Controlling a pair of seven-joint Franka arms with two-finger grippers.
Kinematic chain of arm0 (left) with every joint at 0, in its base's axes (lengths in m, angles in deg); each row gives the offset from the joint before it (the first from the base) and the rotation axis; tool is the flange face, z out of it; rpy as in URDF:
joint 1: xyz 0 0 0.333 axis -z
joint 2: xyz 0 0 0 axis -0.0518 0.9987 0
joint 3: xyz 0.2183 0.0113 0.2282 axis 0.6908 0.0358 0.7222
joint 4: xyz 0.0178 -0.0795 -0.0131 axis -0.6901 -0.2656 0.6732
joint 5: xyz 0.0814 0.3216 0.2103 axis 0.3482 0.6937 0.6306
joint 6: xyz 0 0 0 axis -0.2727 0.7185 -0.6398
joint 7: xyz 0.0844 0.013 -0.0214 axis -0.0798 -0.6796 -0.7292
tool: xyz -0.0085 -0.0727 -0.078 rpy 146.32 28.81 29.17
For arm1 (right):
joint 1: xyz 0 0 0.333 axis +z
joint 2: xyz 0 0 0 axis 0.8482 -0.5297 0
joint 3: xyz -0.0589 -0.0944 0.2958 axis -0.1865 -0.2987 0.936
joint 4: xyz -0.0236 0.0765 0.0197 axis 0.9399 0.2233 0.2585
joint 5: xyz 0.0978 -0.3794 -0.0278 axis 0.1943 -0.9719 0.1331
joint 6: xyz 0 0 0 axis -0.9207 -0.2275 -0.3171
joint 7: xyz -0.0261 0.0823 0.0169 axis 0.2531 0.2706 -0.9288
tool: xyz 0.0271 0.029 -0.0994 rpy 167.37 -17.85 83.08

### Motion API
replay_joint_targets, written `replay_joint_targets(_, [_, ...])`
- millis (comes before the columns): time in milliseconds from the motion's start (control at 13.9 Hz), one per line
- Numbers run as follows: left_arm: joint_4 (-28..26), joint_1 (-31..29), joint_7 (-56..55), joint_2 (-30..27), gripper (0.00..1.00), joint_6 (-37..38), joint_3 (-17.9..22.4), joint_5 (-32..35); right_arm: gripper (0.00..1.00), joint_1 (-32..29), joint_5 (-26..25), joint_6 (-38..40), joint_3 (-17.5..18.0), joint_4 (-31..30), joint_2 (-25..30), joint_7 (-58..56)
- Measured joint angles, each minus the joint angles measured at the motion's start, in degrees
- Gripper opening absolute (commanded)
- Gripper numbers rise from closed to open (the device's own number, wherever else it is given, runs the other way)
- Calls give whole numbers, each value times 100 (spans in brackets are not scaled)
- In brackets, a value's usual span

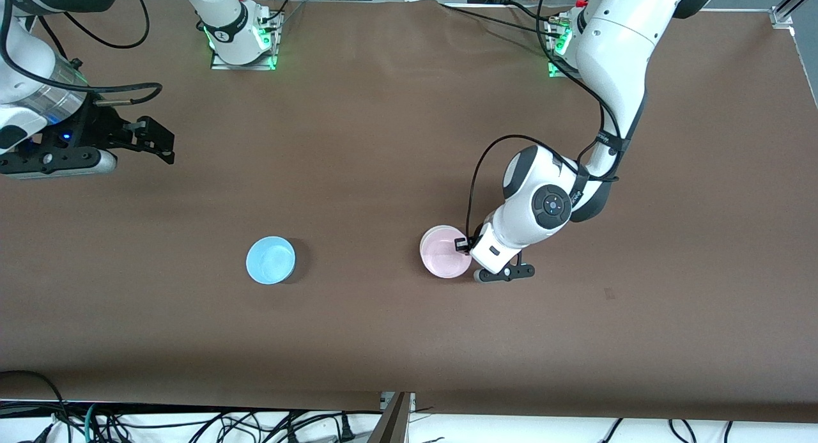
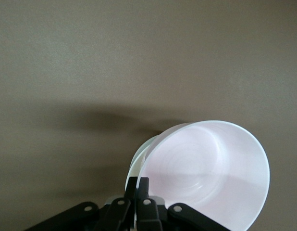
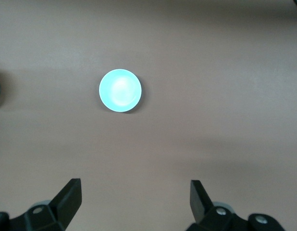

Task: Stack pink and blue bowls on white bowl
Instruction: 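Lower the pink bowl into the white bowl while the right gripper reaches the blue bowl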

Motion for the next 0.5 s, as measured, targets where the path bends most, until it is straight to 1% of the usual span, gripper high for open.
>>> replay_joint_targets(215, [4, 0, 29, -2, 0, 110, -11, 0, 100, 4, 4, -38, 0, -16, -220, 0])
replay_joint_targets(503, [-15, -1, 136, -2, 0, 173, -10, 0, 100, 195, -6, -149, 8, -26, -794, -15])
